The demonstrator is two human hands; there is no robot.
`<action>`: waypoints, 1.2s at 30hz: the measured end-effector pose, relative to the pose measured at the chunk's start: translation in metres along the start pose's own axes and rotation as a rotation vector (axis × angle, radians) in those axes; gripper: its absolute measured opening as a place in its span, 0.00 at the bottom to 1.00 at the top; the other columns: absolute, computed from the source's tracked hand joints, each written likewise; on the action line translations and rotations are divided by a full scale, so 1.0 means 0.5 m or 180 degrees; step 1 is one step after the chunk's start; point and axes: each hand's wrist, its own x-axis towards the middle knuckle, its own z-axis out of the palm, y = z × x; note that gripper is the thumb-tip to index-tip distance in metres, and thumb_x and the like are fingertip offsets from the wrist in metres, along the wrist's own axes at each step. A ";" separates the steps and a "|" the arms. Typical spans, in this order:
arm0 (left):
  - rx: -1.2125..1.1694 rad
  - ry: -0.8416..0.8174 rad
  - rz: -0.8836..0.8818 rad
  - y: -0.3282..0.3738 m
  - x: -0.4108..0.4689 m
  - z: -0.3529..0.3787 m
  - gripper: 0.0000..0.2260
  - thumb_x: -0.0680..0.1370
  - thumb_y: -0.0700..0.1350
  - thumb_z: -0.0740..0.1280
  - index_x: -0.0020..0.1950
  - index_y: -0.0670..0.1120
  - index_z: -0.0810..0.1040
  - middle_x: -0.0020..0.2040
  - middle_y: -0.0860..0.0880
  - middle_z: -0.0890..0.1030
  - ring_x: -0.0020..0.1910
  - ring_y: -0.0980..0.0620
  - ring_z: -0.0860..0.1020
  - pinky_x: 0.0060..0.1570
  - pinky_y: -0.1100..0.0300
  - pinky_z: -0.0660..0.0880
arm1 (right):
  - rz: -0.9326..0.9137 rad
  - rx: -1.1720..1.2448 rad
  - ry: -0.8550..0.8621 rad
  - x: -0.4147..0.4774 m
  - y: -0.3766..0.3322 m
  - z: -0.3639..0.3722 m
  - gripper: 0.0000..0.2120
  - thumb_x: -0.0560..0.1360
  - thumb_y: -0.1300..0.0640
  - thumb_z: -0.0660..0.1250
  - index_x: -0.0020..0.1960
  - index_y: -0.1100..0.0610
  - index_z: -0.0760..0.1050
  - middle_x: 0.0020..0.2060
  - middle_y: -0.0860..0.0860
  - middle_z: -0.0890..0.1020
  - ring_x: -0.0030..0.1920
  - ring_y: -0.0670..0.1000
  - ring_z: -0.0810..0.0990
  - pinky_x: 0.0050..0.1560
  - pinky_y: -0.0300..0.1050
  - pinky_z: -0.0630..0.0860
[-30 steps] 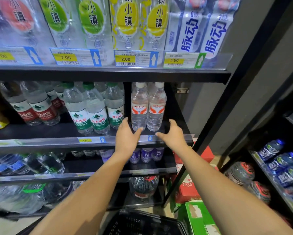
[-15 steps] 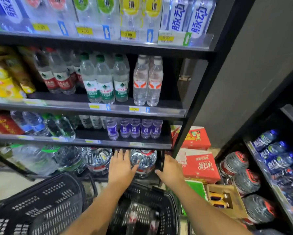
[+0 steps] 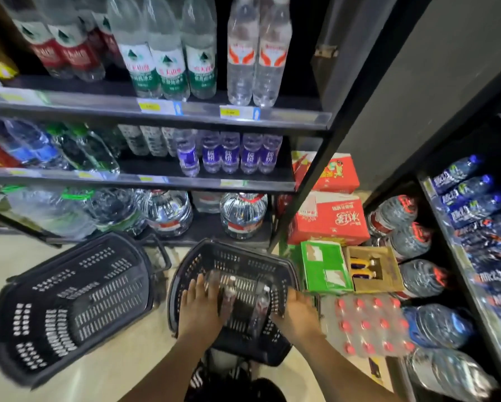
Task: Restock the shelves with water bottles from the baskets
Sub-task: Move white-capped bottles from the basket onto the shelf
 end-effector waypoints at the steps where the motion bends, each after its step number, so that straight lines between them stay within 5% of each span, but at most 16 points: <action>1: 0.0018 -0.0040 -0.0038 -0.009 -0.005 0.010 0.36 0.77 0.67 0.43 0.80 0.50 0.45 0.79 0.43 0.49 0.78 0.42 0.50 0.75 0.49 0.50 | 0.0056 -0.0049 -0.0089 -0.006 0.001 0.017 0.32 0.75 0.42 0.63 0.72 0.57 0.59 0.68 0.54 0.68 0.68 0.57 0.66 0.63 0.50 0.68; 8: 0.0096 -0.0636 -0.0238 -0.079 -0.005 0.119 0.38 0.78 0.67 0.51 0.79 0.49 0.39 0.80 0.43 0.46 0.78 0.42 0.48 0.76 0.50 0.51 | 0.0441 0.0049 -0.0612 0.013 -0.005 0.133 0.34 0.75 0.39 0.64 0.71 0.59 0.59 0.65 0.57 0.72 0.67 0.58 0.69 0.63 0.47 0.68; 13: -0.0181 -0.0714 -0.0201 -0.106 0.049 0.215 0.37 0.78 0.64 0.56 0.80 0.47 0.47 0.79 0.39 0.51 0.78 0.40 0.51 0.75 0.48 0.54 | 0.0746 0.0400 -0.0798 0.078 -0.005 0.222 0.34 0.74 0.42 0.67 0.71 0.59 0.61 0.64 0.59 0.73 0.64 0.61 0.72 0.59 0.49 0.71; 17: -0.0226 -0.0847 -0.0080 -0.125 0.135 0.324 0.38 0.77 0.66 0.54 0.79 0.46 0.50 0.78 0.37 0.52 0.77 0.38 0.51 0.75 0.46 0.52 | 0.1051 0.0989 -0.0826 0.171 0.016 0.321 0.32 0.72 0.46 0.72 0.68 0.61 0.66 0.62 0.59 0.76 0.61 0.61 0.76 0.55 0.48 0.75; 23: -0.0142 -0.0970 -0.0020 -0.154 0.322 0.540 0.40 0.77 0.65 0.59 0.79 0.46 0.47 0.78 0.38 0.52 0.77 0.40 0.52 0.75 0.48 0.53 | 0.1369 0.1086 -0.1060 0.375 0.065 0.511 0.38 0.74 0.43 0.69 0.73 0.64 0.60 0.61 0.60 0.77 0.62 0.60 0.75 0.55 0.48 0.74; 26: -0.0087 -0.1096 -0.0090 -0.169 0.416 0.659 0.42 0.76 0.66 0.59 0.79 0.46 0.45 0.78 0.38 0.52 0.77 0.40 0.53 0.74 0.48 0.54 | 0.1331 0.1119 -0.1020 0.474 0.087 0.615 0.31 0.75 0.45 0.69 0.67 0.65 0.65 0.56 0.61 0.79 0.58 0.61 0.77 0.49 0.45 0.72; 30: -0.0066 -0.1247 -0.0311 -0.179 0.514 0.793 0.43 0.75 0.68 0.59 0.79 0.48 0.43 0.78 0.40 0.52 0.75 0.39 0.58 0.71 0.47 0.61 | 0.1224 0.1068 -0.1052 0.580 0.110 0.737 0.23 0.77 0.49 0.67 0.65 0.64 0.72 0.58 0.61 0.79 0.59 0.61 0.78 0.56 0.48 0.73; 36: -0.0561 -0.1178 -0.0720 -0.193 0.621 0.974 0.45 0.71 0.64 0.68 0.78 0.42 0.53 0.75 0.37 0.61 0.73 0.38 0.62 0.70 0.45 0.63 | 0.2016 0.1577 -0.0381 0.696 0.163 0.889 0.21 0.73 0.52 0.72 0.60 0.64 0.72 0.55 0.61 0.80 0.57 0.61 0.79 0.51 0.49 0.74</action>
